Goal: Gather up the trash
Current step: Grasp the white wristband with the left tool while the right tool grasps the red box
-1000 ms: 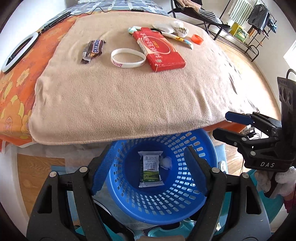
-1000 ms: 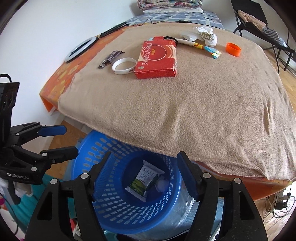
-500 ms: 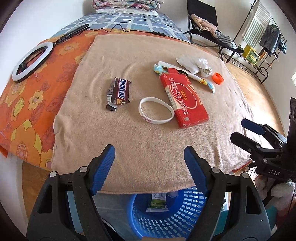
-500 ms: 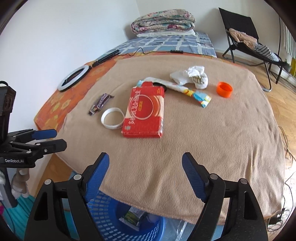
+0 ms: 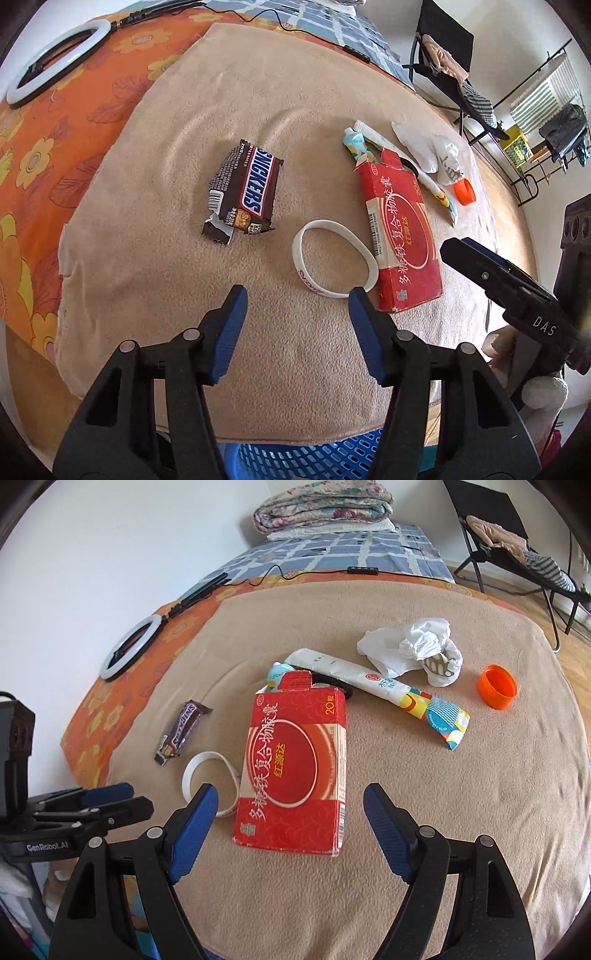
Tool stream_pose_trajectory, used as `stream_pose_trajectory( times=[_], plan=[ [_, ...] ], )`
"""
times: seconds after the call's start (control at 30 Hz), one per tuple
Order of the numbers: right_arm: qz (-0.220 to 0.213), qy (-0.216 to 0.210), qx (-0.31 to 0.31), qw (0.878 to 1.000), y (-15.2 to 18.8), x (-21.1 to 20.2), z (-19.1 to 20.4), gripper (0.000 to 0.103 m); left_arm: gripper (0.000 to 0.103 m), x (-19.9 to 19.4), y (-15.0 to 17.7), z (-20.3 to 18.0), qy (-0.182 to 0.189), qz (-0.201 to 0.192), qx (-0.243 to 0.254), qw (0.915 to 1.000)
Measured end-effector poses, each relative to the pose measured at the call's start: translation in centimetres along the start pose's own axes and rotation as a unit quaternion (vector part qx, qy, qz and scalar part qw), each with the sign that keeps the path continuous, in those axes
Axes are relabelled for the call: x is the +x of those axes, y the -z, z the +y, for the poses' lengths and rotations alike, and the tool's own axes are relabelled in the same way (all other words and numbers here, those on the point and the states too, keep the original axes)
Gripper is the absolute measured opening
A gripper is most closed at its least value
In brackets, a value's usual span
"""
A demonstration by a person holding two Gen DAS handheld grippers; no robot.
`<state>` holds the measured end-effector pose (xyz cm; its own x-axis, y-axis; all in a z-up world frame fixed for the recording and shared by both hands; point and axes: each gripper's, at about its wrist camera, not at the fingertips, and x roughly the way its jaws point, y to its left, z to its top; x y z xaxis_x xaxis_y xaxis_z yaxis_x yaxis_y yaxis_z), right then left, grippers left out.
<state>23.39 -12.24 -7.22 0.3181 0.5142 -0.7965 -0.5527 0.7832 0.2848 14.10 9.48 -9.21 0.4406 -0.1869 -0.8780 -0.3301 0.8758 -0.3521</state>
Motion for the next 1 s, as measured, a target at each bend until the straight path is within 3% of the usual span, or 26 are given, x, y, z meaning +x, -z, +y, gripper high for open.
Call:
stream_pose_trajectory(
  times=[0.13, 0.3, 0.4, 0.5, 0.63, 0.77, 1.0],
  plan=[
    [0.011, -0.009, 0.022, 1.0, -1.6, 1.5, -0.4, 0.081, 0.049, 1.3, -0.9, -0.5, -0.011, 0.004, 0.005, 0.9999],
    [0.018, 0.001, 0.021, 1.0, -2.8, 3.2, 0.0, 0.081, 0.047, 2.8, -1.3, -0.9, -0.021, 0.015, 0.005, 0.9997],
    [0.026, 0.012, 0.018, 0.999, -3.1, 4.3, 0.2, 0.081, 0.036, 3.3, -1.5, -0.9, -0.041, 0.011, 0.01, 0.999],
    [0.032, 0.027, 0.016, 0.999, -3.4, 5.2, 0.3, 0.081, 0.032, 3.6, -1.9, -0.9, -0.044, 0.008, 0.007, 0.999],
    [0.034, 0.04, 0.013, 0.999, -3.9, 6.2, 0.6, 0.081, 0.016, 3.8, -2.2, -0.7, -0.055, 0.004, 0.006, 0.9984],
    [0.038, 0.051, 0.007, 0.998, -4.1, 7.1, 1.1, 0.081, 0.009, 3.8, -2.2, -0.8, -0.063, 0.0, 0.012, 0.9979],
    [0.047, 0.056, -0.003, 0.997, -4.1, 8.0, 1.8, 0.081, 0.005, 3.4, -2.0, -0.7, -0.066, -0.004, 0.014, 0.9977]
  ],
)
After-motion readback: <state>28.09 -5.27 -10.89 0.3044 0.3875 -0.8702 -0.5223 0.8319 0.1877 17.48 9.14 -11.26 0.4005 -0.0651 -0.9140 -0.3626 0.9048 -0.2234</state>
